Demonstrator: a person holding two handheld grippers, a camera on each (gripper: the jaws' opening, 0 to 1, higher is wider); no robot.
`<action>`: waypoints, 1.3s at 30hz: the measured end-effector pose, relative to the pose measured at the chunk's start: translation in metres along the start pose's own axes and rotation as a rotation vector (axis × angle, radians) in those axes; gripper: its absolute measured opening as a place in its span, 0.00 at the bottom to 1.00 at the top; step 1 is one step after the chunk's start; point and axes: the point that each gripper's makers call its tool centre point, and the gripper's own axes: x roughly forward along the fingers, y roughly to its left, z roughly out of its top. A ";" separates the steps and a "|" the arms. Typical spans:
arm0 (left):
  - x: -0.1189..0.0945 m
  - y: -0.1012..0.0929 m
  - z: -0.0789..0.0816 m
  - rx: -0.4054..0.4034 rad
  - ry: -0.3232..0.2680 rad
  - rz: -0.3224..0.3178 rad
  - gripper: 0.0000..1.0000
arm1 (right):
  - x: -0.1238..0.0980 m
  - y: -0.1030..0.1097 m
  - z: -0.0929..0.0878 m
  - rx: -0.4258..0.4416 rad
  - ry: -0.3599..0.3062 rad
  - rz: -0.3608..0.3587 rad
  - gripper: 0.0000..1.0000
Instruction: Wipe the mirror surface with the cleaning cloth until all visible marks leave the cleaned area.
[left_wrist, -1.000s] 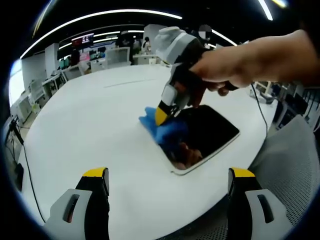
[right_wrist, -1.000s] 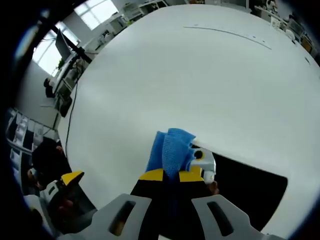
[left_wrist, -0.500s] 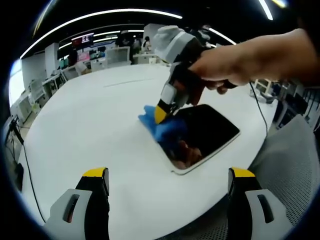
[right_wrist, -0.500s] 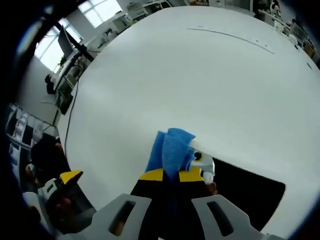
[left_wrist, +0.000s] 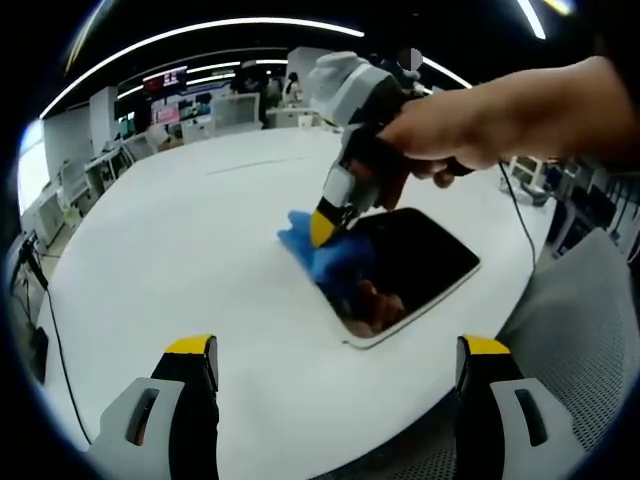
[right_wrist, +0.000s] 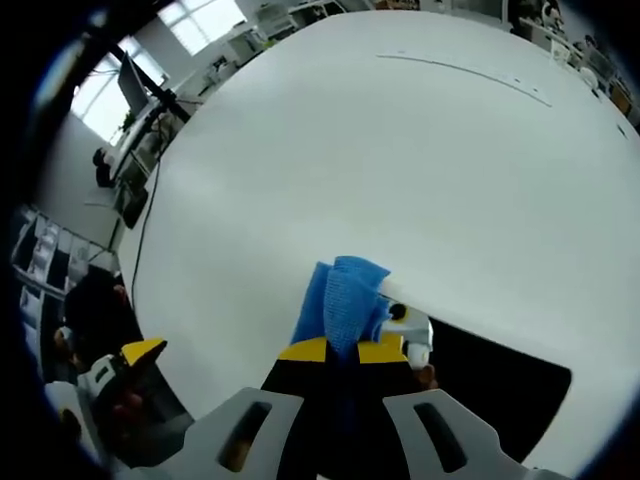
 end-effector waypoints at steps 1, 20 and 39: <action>0.000 0.000 0.000 -0.001 0.000 -0.001 0.99 | 0.000 0.000 0.000 -0.003 0.000 0.001 0.02; -0.001 0.001 0.001 -0.007 -0.004 0.003 0.99 | 0.002 -0.001 0.002 0.005 0.001 0.000 0.02; 0.001 0.003 -0.001 -0.007 0.001 0.007 0.99 | -0.001 -0.005 -0.001 -0.013 -0.007 -0.006 0.02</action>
